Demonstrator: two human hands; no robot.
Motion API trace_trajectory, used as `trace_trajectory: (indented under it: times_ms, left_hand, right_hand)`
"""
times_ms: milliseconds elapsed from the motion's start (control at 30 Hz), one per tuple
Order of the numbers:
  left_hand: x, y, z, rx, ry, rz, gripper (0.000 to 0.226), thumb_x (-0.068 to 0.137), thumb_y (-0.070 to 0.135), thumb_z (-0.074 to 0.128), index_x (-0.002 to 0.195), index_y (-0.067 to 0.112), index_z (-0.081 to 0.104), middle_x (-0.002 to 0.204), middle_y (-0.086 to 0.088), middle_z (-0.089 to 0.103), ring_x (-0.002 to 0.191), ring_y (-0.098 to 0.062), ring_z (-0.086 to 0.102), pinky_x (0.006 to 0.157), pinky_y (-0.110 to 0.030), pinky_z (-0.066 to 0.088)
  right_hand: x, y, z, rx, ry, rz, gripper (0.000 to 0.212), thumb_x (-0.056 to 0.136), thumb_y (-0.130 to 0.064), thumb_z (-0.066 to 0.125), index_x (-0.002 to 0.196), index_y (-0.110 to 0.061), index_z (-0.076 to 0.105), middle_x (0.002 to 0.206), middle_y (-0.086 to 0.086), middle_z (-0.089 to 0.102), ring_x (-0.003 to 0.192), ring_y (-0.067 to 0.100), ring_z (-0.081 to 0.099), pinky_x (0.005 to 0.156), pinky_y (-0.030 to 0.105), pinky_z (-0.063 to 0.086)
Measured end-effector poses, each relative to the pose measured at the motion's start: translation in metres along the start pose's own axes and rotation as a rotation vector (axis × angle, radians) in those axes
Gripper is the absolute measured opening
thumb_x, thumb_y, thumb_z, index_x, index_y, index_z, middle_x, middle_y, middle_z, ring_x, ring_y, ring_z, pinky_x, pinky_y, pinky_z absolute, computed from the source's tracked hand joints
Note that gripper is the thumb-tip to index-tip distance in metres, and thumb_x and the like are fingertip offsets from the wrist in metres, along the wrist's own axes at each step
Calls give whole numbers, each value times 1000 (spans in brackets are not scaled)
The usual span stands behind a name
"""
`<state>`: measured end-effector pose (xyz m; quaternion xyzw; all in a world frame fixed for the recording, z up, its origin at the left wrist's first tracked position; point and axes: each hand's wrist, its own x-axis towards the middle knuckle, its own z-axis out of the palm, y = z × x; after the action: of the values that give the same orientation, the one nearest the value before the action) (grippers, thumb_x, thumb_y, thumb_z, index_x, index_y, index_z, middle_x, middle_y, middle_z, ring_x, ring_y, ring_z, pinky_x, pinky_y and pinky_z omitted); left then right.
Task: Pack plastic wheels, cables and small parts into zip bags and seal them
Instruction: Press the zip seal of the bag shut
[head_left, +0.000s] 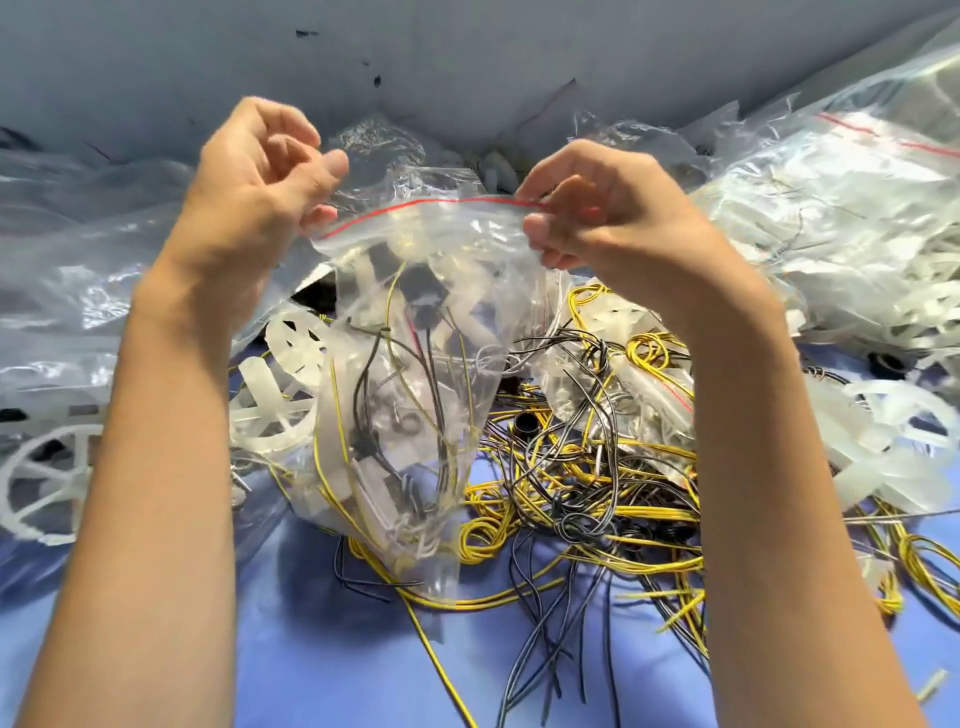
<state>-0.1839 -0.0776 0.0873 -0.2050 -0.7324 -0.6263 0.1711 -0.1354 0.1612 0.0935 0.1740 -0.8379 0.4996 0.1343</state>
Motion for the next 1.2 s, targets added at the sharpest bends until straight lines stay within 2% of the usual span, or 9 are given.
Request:
trace_trajectory:
  times_ms: [167,300,367,433,533,667,867,1033,1200]
  left_hand:
    - [4,-12,2,146,2,-261,12,96,26,53,85,28,51,90,6,55,76,-1,53,70,-19,45]
    - [-2,-17,1,142,-117,-465,14,97,29,51,84,23,53,82,5,69,74,-5,63,74,-18,48]
    - [-5,-16,-2,123,-145,-459,9,95,23,54,86,22,55,85,3,71,76,-6,65,80,-19,48]
    - [-7,-15,-4,121,-157,-437,8,93,14,56,87,20,56,91,-2,69,77,-8,64,80,-19,49]
    - [-9,-14,-2,147,-151,-419,11,90,7,58,84,17,57,89,-5,67,74,-8,63,70,-14,51]
    - [-9,-12,0,142,-87,-396,13,90,2,57,81,12,57,82,-5,62,56,3,63,57,-7,48]
    - [-7,-12,-2,207,-40,-413,13,87,7,63,75,14,61,56,11,63,52,3,58,64,-7,50]
    - [-8,-14,-4,308,-28,-386,13,86,12,66,74,16,63,71,-2,61,65,-8,54,76,-16,48]
    - [-8,-14,-7,377,5,-345,13,81,17,72,71,22,66,61,8,63,63,-3,53,69,-12,44]
  right_hand:
    - [1,1,1,-9,7,3,16,85,-2,65,88,-18,63,68,1,60,59,9,58,63,22,50]
    - [2,6,-2,-48,-11,70,18,87,-5,65,80,-22,63,67,2,63,60,10,58,64,24,49]
    - [2,8,-3,-78,-27,111,16,88,-8,64,78,-20,64,67,2,63,62,11,57,68,28,50]
    - [0,10,-4,-81,-23,152,15,88,-11,64,76,-20,65,66,-1,64,59,6,57,67,22,52]
    - [0,11,-6,-109,-27,194,14,89,-17,65,74,-15,67,62,-4,62,51,-3,54,57,12,47]
    - [0,13,-8,-165,-61,235,20,89,-25,64,72,-15,67,62,-6,64,52,-1,56,60,13,48]
    - [0,11,-11,-166,-32,230,25,91,-26,61,67,-20,66,55,-11,64,52,-1,59,58,13,42]
    - [-1,9,-9,-163,-65,205,25,92,-23,60,67,-20,65,62,-7,65,55,2,61,62,17,47]
    - [0,8,-7,-238,13,162,21,85,-21,61,65,-16,68,58,-7,65,52,1,59,64,22,47]
